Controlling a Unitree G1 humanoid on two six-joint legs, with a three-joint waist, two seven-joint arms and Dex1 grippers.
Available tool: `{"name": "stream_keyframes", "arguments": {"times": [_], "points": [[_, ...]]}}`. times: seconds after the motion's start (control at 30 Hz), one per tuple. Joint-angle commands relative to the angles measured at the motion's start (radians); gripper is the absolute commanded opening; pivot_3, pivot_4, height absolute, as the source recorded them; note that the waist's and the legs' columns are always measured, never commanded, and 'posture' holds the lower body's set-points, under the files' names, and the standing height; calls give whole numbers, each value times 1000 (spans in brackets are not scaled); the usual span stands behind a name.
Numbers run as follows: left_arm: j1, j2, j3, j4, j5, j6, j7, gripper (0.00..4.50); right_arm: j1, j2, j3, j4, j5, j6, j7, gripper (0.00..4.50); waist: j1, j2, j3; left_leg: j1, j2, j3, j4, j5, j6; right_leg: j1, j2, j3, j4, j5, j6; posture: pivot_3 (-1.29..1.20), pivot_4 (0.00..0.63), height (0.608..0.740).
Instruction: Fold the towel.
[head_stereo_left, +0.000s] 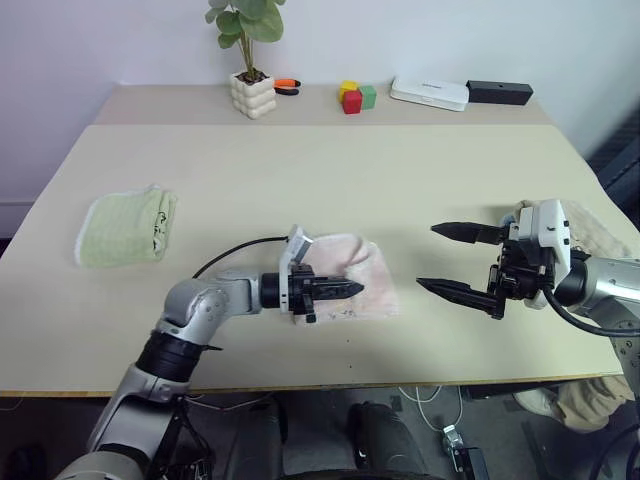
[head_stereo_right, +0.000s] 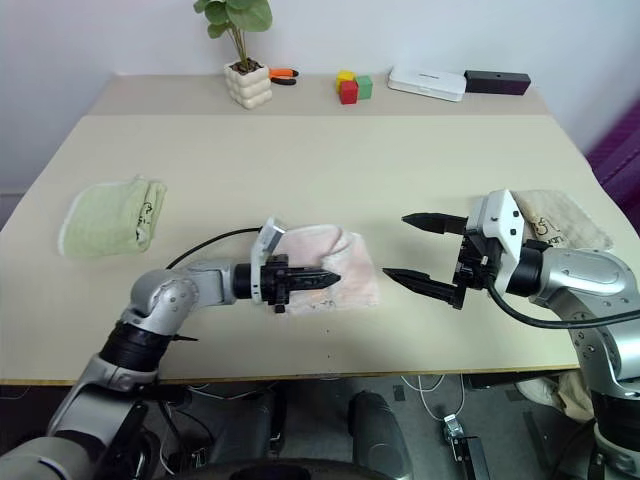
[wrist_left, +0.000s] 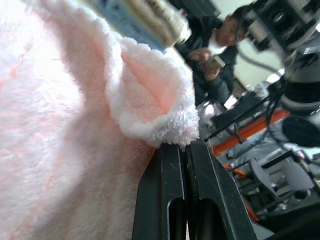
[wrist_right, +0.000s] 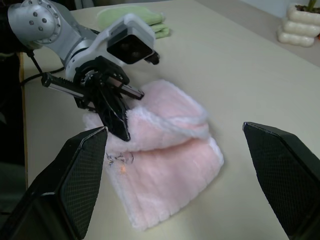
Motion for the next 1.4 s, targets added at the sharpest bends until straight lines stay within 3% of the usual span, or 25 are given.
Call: {"name": "stream_keyframes", "arguments": {"times": [0.03, 0.4, 0.5, 0.7, 0.73, 0.93, 1.13, 1.33, 1.4], "points": [[-26, -27, -5, 4, 31, -12, -27, 0, -2, -18, -30, -38, 22, 1, -5, 4410, -2, 0, 0, 0, 0, 0, 1, 0, 0, 0, 0, 0, 0, 0, 0, 0, 150, 740], [-53, -96, -63, 90, 173, -40, -56, 0, 9, -24, -39, -41, 29, 1, -13, 4410, -1, 0, 0, 0, 0, 0, 3, -1, 2, 1, 0, 0, 0, 1, 2, 0, 150, 740], [-60, -126, -92, 118, 238, -77, -45, 1226, 12, -25, -37, -40, 26, -1, -17, 4500, 1, 0, 0, 0, 0, 0, 5, -2, 3, 2, 0, 0, 0, 1, 2, 0, 150, 740], [-54, -165, -91, 104, 256, -86, -72, 4294, -6, -19, -21, -42, 28, 4, -34, 4500, 0, 0, 0, 0, 0, 0, 5, -2, 3, 3, 0, 0, 0, 1, 2, 0, 150, 740], [-52, -160, -89, 93, 253, -79, -82, 4456, -7, -18, -20, -40, 27, 3, -35, 4500, -1, 0, 0, 0, 0, 0, 5, -2, 3, 3, 0, 0, 0, 1, 2, 0, 150, 740], [-45, -108, -19, -17, 178, -50, -145, 4456, -39, 0, 2, -18, 22, 0, -54, 4500, -3, 1, 0, 0, 0, -1, 5, -2, 3, 3, 0, 0, 0, 1, 2, 0, 150, 740], [-51, -56, 101, -92, 108, 17, -105, 4456, -74, 28, 32, 8, 10, -12, -70, 4500, -3, 1, 0, 0, 0, -1, 6, -2, 3, 3, 0, 0, 1, 2, 5, 0, 150, 740], [-71, -34, 222, 0, 165, -89, -18, 4456, -144, 135, 82, 66, -54, -51, -190, 4500, -3, 1, 0, 1, 0, -1, 6, -2, 3, 3, 0, 0, 1, 3, 6, 0, 150, 740], [-73, -46, 239, 51, 207, -160, 15, 3919, -166, 204, 115, 80, -87, -63, -257, 4500, -4, 1, 0, 1, 0, -1, 6, -2, 3, 3, 0, 0, 2, 3, 6, 0, 150, 740]]}}
